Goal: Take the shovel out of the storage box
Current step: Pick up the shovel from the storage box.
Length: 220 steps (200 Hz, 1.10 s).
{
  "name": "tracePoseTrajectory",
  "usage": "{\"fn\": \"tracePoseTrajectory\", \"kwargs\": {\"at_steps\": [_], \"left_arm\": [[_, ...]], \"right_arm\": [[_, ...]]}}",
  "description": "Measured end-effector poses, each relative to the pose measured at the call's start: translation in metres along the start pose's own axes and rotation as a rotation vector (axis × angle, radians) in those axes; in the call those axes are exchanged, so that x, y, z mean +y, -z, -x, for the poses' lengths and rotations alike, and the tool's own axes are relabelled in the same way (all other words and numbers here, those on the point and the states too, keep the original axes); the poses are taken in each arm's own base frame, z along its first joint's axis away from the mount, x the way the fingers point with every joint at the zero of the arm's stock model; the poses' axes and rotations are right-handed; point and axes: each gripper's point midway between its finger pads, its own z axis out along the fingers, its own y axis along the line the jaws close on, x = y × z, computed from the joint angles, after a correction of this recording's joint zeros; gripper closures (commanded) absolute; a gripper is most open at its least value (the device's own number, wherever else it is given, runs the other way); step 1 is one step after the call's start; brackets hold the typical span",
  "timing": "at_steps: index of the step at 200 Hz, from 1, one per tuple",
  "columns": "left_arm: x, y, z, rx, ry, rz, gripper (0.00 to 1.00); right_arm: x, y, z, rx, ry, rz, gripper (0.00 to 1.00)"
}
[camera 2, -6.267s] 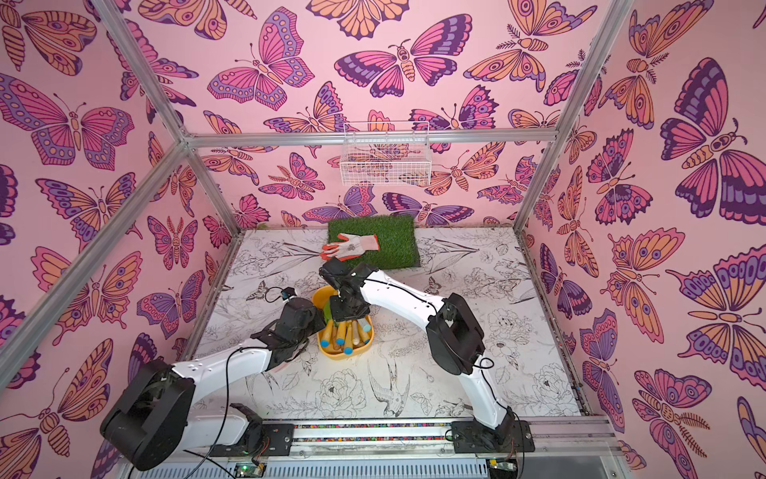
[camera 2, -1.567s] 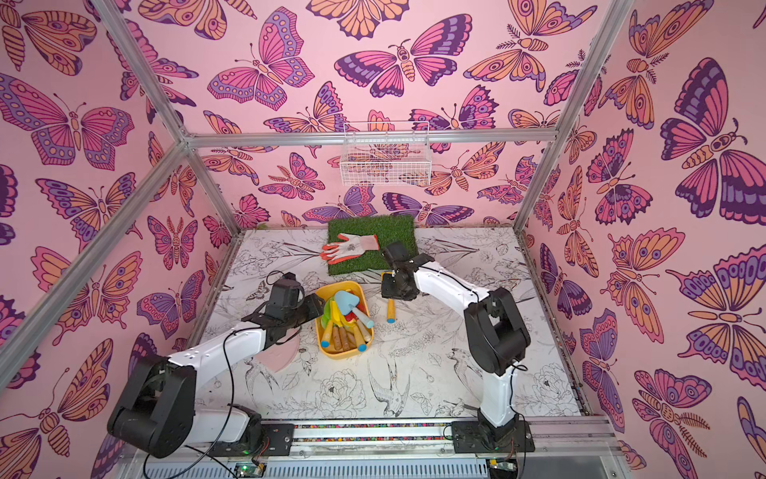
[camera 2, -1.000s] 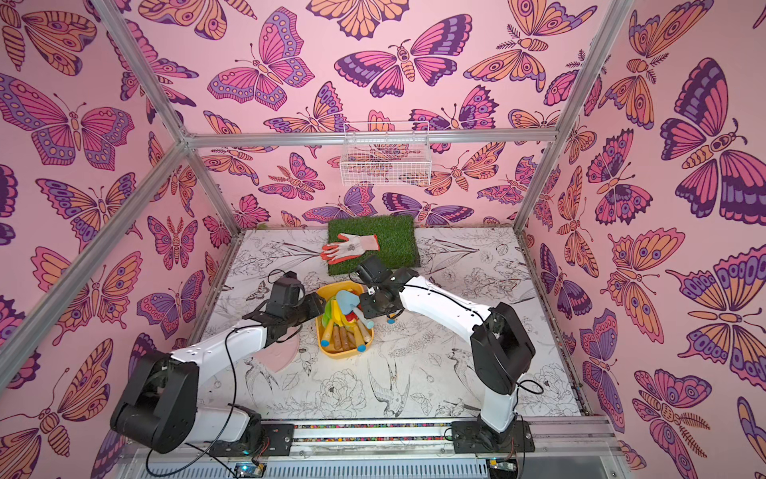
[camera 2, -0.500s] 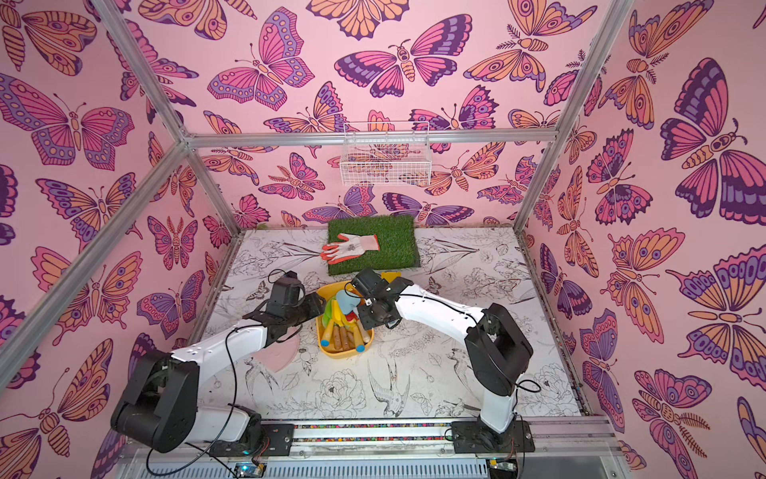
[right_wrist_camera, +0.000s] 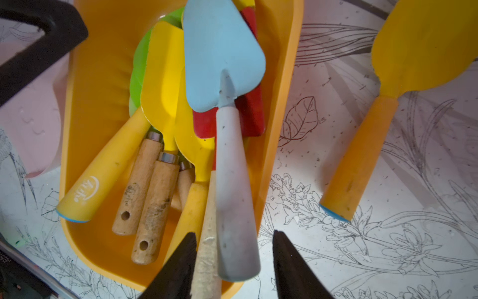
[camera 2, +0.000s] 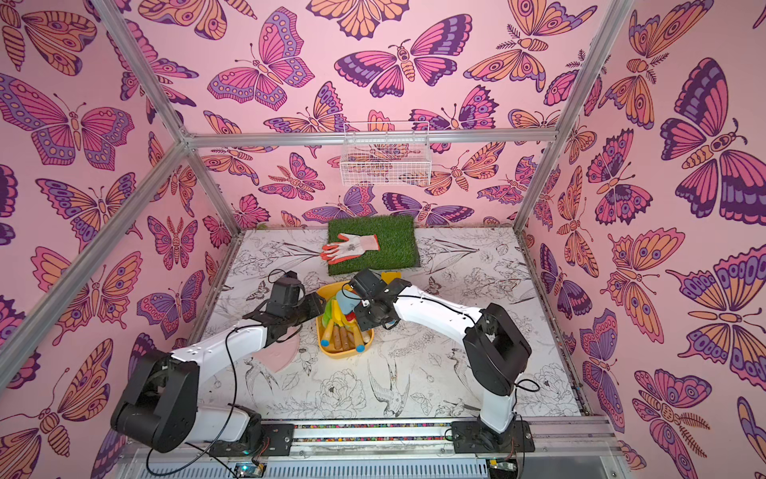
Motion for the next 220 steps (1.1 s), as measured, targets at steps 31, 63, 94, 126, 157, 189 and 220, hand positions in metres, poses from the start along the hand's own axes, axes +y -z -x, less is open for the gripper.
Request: {"fn": "tracePoseTrajectory", "kwargs": {"at_steps": [31,63,94,126,157,189,220], "left_arm": [[0.000,0.000,0.000,0.000,0.000,0.000,0.52],[0.000,0.000,0.000,0.000,0.000,0.000,0.52],[0.000,0.000,0.000,0.000,0.000,0.000,0.52],[0.000,0.000,0.000,0.000,0.000,0.000,0.52],[0.000,0.000,0.000,0.000,0.000,0.000,0.52],[0.000,0.000,0.000,0.000,0.000,-0.001,0.52],[0.000,0.000,0.000,0.000,0.000,0.000,0.53]], "right_arm": [[0.002,-0.008,-0.005,0.022,0.007,-0.004,0.50],[0.001,-0.010,-0.006,0.026,0.006,-0.010,0.54],[0.000,-0.010,-0.006,0.023,0.002,-0.015,0.63],[-0.001,-0.010,-0.005,0.021,-0.008,-0.018,0.76],[0.000,-0.008,-0.004,0.014,-0.013,-0.016,0.83],[0.001,0.006,0.001,-0.034,-0.027,-0.001,0.84],[0.002,0.034,0.008,-0.122,-0.051,0.030,0.85]]}}
